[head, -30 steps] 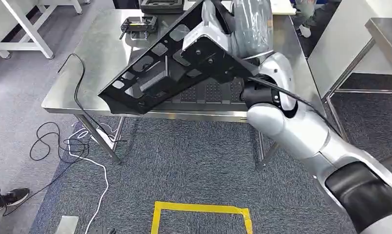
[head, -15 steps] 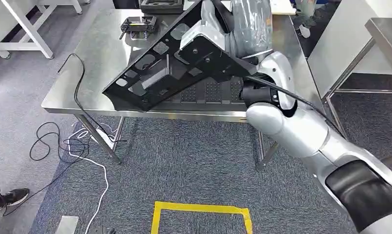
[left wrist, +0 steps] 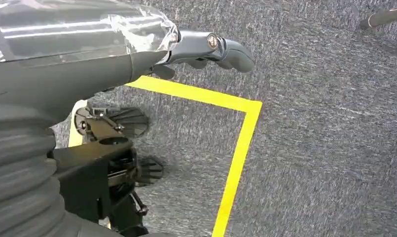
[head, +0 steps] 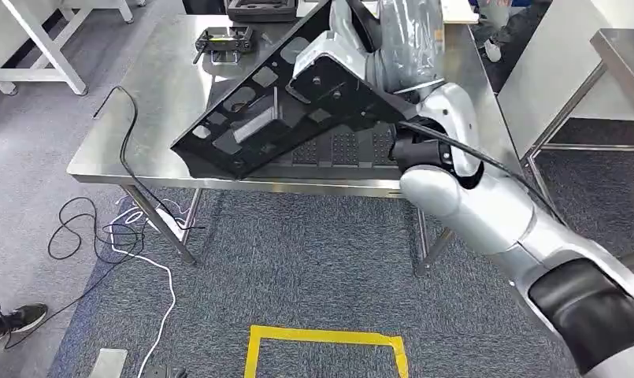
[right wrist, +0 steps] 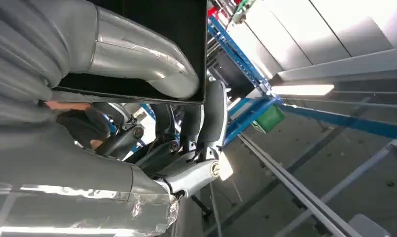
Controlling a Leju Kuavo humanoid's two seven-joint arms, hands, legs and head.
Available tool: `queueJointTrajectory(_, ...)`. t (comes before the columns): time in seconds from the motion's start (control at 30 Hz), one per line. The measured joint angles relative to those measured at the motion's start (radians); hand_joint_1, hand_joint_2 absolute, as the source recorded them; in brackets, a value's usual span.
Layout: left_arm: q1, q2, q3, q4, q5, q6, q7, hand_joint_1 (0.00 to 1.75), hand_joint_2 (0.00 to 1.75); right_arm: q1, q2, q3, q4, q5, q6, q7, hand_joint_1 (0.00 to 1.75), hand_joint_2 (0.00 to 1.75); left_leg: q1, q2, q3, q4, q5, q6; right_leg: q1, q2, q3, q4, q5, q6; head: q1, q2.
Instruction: Take the parts from the cabinet and place them on the table.
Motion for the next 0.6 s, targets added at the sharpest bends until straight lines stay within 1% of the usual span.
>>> queueJointTrajectory(0.6, -0.001, 0.0, 0.0, 0.0, 0.002, 0.008, 0.005, 0.0, 1.75, -0.002, -0.01, 0.0, 0.0, 0.006, -0.002, 0.012, 1.75, 1.75, 0.0, 0.0, 0.0, 0.0, 0.0, 0.0, 0.0, 0.0, 0.0, 0.0, 0.0, 0.0, 0.0, 0.0)
